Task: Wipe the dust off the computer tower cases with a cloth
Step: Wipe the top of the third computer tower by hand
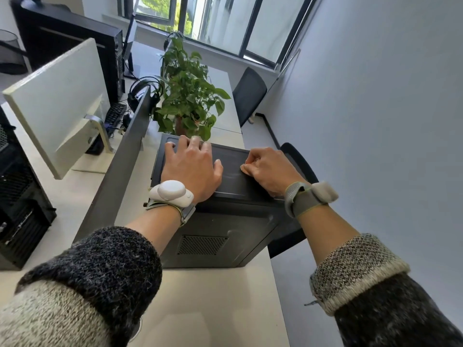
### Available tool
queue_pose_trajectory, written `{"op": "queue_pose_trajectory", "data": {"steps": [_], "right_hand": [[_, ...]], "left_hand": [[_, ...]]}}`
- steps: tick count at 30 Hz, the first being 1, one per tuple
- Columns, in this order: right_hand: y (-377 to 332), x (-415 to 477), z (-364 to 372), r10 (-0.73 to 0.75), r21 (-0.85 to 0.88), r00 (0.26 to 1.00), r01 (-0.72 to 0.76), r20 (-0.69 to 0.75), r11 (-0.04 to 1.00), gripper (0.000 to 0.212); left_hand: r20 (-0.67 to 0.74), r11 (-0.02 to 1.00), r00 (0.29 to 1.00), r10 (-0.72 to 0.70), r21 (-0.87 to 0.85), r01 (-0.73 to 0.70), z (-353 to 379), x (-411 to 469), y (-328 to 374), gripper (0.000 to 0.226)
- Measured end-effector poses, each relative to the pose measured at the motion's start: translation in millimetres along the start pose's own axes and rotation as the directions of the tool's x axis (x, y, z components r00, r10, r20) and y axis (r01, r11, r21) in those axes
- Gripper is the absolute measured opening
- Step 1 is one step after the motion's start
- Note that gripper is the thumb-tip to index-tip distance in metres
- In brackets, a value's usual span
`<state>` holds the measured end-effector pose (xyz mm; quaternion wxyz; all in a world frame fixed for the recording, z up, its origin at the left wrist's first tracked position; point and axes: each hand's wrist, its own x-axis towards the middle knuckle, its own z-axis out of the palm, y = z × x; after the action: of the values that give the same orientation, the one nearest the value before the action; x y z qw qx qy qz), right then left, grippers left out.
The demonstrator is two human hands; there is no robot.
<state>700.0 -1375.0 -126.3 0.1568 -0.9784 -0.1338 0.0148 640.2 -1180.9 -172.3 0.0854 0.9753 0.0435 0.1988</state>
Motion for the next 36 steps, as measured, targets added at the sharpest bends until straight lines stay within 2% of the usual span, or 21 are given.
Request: {"op": "queue_pose_trajectory", "data": {"steps": [10,15,26,30,33,36], "right_hand": [[-16.5,61.1,8.6,0.080,-0.026,0.992,-0.083,-0.098,0.996,0.011],[-13.0,45.4,12.5,0.042,-0.003,0.991,-0.043,-0.127,0.999,0.012],[-8.1,-40.9,10.0,0.012,0.073,0.996,-0.006,-0.084,0.997,0.014],[-4.4,-65.2,12.2,-0.024,0.025,0.998,0.026,-0.056,0.999,0.015],[-3.1,-53.9,9.9,0.005,0.001,0.999,-0.005,-0.033,1.000,0.016],[-12.9,-38.3,8.7,0.028,-0.043,0.995,-0.032,-0.092,0.999,0.015]], "left_hand": [[0.016,1.000,1.000,-0.014,0.011,0.014,-2.8,2.8,1.8,0.054],[0.013,1.000,1.000,-0.009,-0.003,0.009,-3.3,-1.6,1.8,0.053],[0.020,1.000,1.000,-0.020,-0.012,0.021,-4.1,-3.1,1.3,0.051],[0.005,0.999,1.000,-0.029,-0.018,0.030,-3.7,-1.6,-1.0,0.051],[0.006,1.000,1.000,-0.021,-0.011,0.022,-3.4,-1.0,-0.1,0.052],[0.020,1.000,1.000,-0.007,-0.014,0.007,-4.3,-1.2,2.1,0.051]]}}
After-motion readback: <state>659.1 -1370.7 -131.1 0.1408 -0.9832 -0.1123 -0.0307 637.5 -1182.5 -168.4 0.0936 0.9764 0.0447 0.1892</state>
